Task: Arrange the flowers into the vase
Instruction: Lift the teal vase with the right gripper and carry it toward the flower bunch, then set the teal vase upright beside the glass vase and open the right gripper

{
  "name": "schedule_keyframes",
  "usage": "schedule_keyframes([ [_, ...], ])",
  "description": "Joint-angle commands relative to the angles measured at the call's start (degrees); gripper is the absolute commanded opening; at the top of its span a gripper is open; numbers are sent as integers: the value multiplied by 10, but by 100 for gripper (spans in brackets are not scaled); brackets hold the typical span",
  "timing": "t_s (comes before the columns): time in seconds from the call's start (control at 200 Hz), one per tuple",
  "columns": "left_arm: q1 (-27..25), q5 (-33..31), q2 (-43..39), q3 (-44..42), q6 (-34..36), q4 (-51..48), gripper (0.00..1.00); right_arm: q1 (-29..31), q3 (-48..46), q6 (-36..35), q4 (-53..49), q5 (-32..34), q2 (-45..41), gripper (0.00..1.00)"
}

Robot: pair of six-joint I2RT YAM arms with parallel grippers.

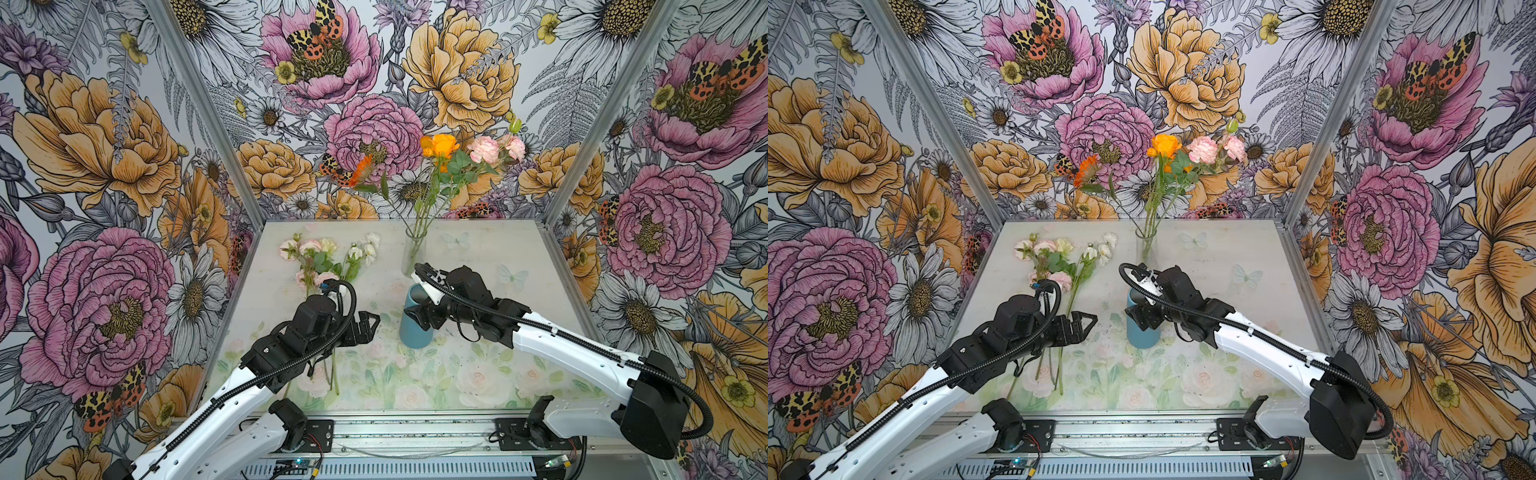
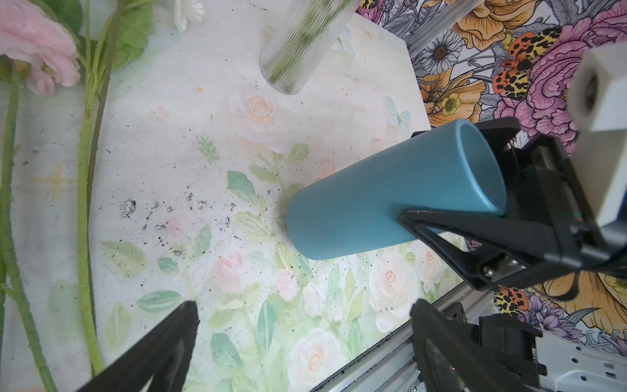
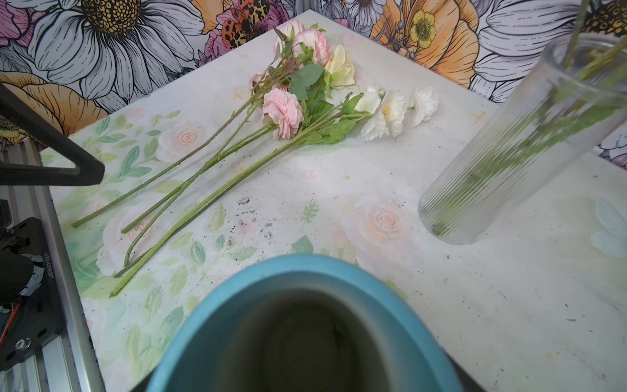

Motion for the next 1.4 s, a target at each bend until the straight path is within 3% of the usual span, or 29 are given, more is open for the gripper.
schedule_keyframes([
  [0.0, 3, -8, 1, -4, -11, -12, 99, 7, 3, 14, 117, 6, -3, 58],
  [0.395, 4, -32, 2, -2, -4, -18, 99, 25, -2, 2, 132, 8, 18, 59],
  [0.696, 15, -51, 0, 7, 8, -27, 99, 39, 4, -31, 148, 91, 17, 54],
  [0.901, 19, -71, 8, 5, 16, -27, 99, 41, -9, -25, 171, 95, 20, 56],
  [1.141, 37, -86, 32, 19, 31, -27, 99, 39, -16, -13, 173, 101, 30, 63],
  [1.396, 53, -66, 50, 30, 47, -26, 99, 40, -22, -18, 177, 108, 28, 80],
])
